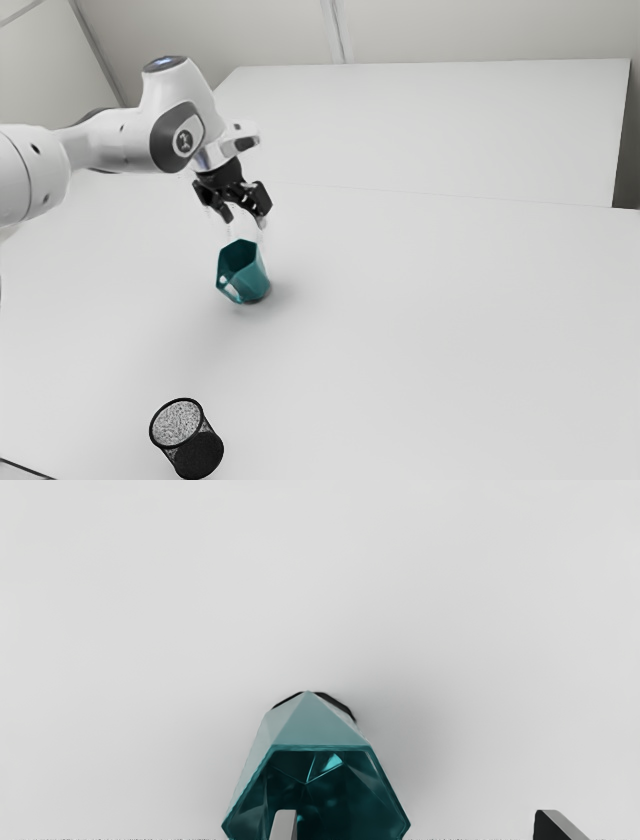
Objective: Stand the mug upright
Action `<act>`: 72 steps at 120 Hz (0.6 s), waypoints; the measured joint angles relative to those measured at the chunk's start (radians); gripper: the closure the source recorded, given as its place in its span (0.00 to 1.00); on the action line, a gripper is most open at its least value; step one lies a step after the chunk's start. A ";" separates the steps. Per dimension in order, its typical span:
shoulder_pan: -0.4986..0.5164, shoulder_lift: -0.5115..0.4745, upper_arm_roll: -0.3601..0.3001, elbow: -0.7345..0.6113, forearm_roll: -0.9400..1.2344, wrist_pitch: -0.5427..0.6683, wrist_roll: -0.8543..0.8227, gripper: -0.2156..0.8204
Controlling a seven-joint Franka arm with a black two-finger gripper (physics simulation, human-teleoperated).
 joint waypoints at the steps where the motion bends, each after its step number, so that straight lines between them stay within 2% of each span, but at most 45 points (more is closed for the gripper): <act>1: -0.001 -0.001 0.000 0.013 0.000 -0.010 -0.001 0.30; 13: -0.006 -0.014 0.000 0.162 -0.001 -0.141 -0.008 0.27; 20: -0.005 -0.044 0.001 0.204 -0.001 -0.210 -0.012 0.25; 43: -0.010 -0.113 0.000 0.254 0.002 -0.371 -0.021 0.23; 72: -0.017 -0.117 0.000 0.258 0.002 -0.446 -0.029 0.21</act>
